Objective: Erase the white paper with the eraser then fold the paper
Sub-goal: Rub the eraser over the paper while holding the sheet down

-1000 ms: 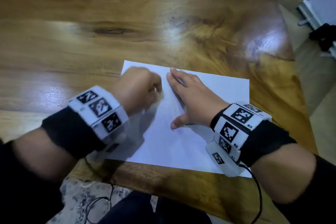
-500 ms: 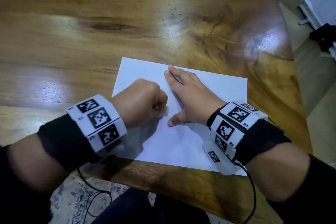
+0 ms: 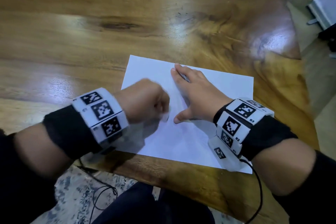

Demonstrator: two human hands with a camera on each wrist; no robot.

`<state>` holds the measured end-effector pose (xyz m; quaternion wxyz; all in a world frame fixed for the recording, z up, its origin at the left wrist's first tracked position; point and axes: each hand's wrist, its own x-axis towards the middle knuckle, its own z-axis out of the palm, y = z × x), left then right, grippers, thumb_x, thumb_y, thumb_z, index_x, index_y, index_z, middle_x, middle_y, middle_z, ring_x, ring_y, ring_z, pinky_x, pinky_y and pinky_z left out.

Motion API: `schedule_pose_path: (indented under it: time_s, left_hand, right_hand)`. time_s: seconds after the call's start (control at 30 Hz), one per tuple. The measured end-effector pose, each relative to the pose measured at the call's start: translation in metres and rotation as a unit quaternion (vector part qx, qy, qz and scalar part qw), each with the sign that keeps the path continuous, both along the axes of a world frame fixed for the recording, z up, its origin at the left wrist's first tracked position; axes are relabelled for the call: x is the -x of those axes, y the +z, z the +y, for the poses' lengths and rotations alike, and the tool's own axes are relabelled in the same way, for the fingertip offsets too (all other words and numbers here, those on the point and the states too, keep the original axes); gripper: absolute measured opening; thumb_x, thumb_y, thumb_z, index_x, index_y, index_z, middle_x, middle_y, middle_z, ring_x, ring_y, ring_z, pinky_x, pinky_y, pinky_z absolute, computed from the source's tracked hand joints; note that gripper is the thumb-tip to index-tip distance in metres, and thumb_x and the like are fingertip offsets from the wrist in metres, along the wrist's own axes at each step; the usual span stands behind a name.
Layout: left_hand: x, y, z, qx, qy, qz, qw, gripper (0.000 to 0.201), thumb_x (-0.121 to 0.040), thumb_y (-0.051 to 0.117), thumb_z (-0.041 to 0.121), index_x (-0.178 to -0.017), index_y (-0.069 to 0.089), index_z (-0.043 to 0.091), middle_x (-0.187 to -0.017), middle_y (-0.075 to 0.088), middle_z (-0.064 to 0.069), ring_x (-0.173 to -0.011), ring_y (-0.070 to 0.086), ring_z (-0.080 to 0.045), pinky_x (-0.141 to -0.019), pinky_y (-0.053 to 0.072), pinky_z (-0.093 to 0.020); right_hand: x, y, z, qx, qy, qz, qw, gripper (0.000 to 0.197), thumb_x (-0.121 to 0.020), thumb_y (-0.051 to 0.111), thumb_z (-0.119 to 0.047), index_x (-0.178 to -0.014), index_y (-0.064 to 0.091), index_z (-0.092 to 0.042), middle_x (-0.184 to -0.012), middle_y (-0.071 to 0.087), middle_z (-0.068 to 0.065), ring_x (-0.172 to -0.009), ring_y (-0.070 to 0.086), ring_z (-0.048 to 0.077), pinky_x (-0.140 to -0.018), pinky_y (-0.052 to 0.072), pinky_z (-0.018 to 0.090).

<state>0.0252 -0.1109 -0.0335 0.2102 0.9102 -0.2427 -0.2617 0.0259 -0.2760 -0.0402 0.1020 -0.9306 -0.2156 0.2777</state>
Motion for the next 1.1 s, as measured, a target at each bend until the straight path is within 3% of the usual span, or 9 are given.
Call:
schedule_pose_path:
  time_s: [0.1, 0.2, 0.3, 0.43, 0.5, 0.6, 0.7, 0.9, 1.1]
  left_hand:
    - [-0.010, -0.004, -0.007, 0.000, 0.080, -0.100, 0.992, 0.009, -0.076, 0.063, 0.013, -0.084, 0.068, 0.014, -0.077, 0.049, 0.000, -0.074, 0.047, -0.020, -0.062, 0.027, -0.023]
    - [0.015, -0.003, -0.001, 0.013, -0.008, -0.044, 0.999, 0.008, -0.074, 0.064, 0.016, -0.067, 0.065, 0.012, -0.067, 0.054, -0.005, -0.066, 0.050, -0.024, -0.051, 0.027, -0.024]
    - [0.017, 0.000, 0.001, -0.005, -0.039, 0.012, 0.999, 0.006, -0.074, 0.067, 0.021, -0.076, 0.070, 0.016, -0.077, 0.066, -0.004, -0.070, 0.053, -0.017, -0.056, 0.031, -0.012]
    - [-0.008, -0.002, -0.006, -0.008, 0.081, -0.088, 0.993, 0.014, -0.077, 0.060, 0.012, -0.089, 0.067, 0.012, -0.083, 0.052, -0.005, -0.080, 0.049, -0.023, -0.071, 0.038, -0.028]
    - [0.005, -0.003, -0.001, 0.015, 0.063, -0.103, 0.993, 0.007, -0.075, 0.059, 0.013, -0.077, 0.065, 0.009, -0.077, 0.051, -0.007, -0.076, 0.052, -0.028, -0.063, 0.036, -0.028]
    - [0.035, -0.003, 0.008, 0.039, -0.029, -0.026, 0.998, 0.017, -0.073, 0.062, 0.022, -0.061, 0.062, 0.010, -0.067, 0.051, -0.006, -0.065, 0.054, -0.027, -0.053, 0.030, -0.024]
    - [0.036, -0.006, 0.012, 0.029, -0.031, -0.001, 0.999, 0.010, -0.075, 0.067, 0.021, -0.069, 0.065, 0.013, -0.069, 0.050, 0.002, -0.068, 0.050, -0.018, -0.062, 0.032, -0.022]
    - [0.026, 0.003, 0.007, -0.024, -0.019, 0.032, 0.999, 0.008, -0.070, 0.071, 0.022, -0.076, 0.068, 0.019, -0.063, 0.054, 0.008, -0.064, 0.050, -0.012, -0.054, 0.034, -0.018]
    - [-0.004, 0.003, -0.022, -0.003, 0.079, -0.091, 0.993, 0.014, -0.077, 0.060, 0.018, -0.090, 0.064, 0.014, -0.076, 0.051, 0.000, -0.078, 0.051, -0.023, -0.068, 0.030, -0.023]
  right_hand:
    - [0.001, 0.001, 0.001, 0.003, -0.001, 0.000, 1.000, 0.125, -0.064, 0.078, -0.051, -0.151, -0.005, -0.015, -0.158, -0.013, -0.002, -0.143, -0.006, 0.016, -0.115, 0.004, 0.024]
    - [0.000, 0.002, 0.000, 0.005, 0.001, 0.001, 1.000, 0.124, -0.066, 0.078, -0.051, -0.151, -0.005, -0.013, -0.158, -0.013, -0.001, -0.143, -0.007, 0.016, -0.113, 0.001, 0.022]
    - [0.000, 0.001, 0.000, 0.007, 0.000, 0.003, 1.000, 0.124, -0.066, 0.078, -0.051, -0.150, -0.005, -0.013, -0.158, -0.013, -0.001, -0.143, -0.007, 0.016, -0.114, 0.002, 0.023]
    - [0.001, 0.001, 0.000, 0.011, -0.001, 0.003, 1.000, 0.124, -0.066, 0.078, -0.051, -0.151, -0.005, -0.014, -0.158, -0.012, 0.000, -0.144, -0.007, 0.017, -0.114, 0.003, 0.024]
    - [0.001, 0.001, 0.000, 0.012, 0.002, -0.001, 1.000, 0.124, -0.066, 0.077, -0.052, -0.150, -0.005, -0.013, -0.158, -0.012, 0.000, -0.144, -0.006, 0.017, -0.114, 0.002, 0.024]
    - [0.001, 0.000, -0.001, 0.009, -0.001, -0.003, 1.000, 0.124, -0.066, 0.077, -0.052, -0.150, -0.005, -0.013, -0.158, -0.012, 0.000, -0.144, -0.006, 0.016, -0.114, 0.002, 0.022]
    - [0.002, 0.001, -0.001, 0.003, -0.001, -0.002, 1.000, 0.123, -0.067, 0.077, -0.051, -0.151, -0.004, -0.013, -0.158, -0.012, 0.000, -0.144, -0.008, 0.015, -0.113, -0.001, 0.020]
    - [0.011, 0.001, -0.009, 0.034, 0.041, -0.006, 0.999, 0.124, -0.066, 0.074, -0.056, -0.150, -0.007, -0.012, -0.156, -0.022, 0.006, -0.144, -0.016, 0.018, -0.115, -0.005, 0.026]
    - [0.015, 0.002, -0.009, 0.052, 0.056, -0.001, 0.997, 0.138, -0.058, 0.077, -0.061, -0.148, -0.015, -0.011, -0.154, -0.028, 0.008, -0.143, -0.021, 0.020, -0.118, -0.006, 0.031]
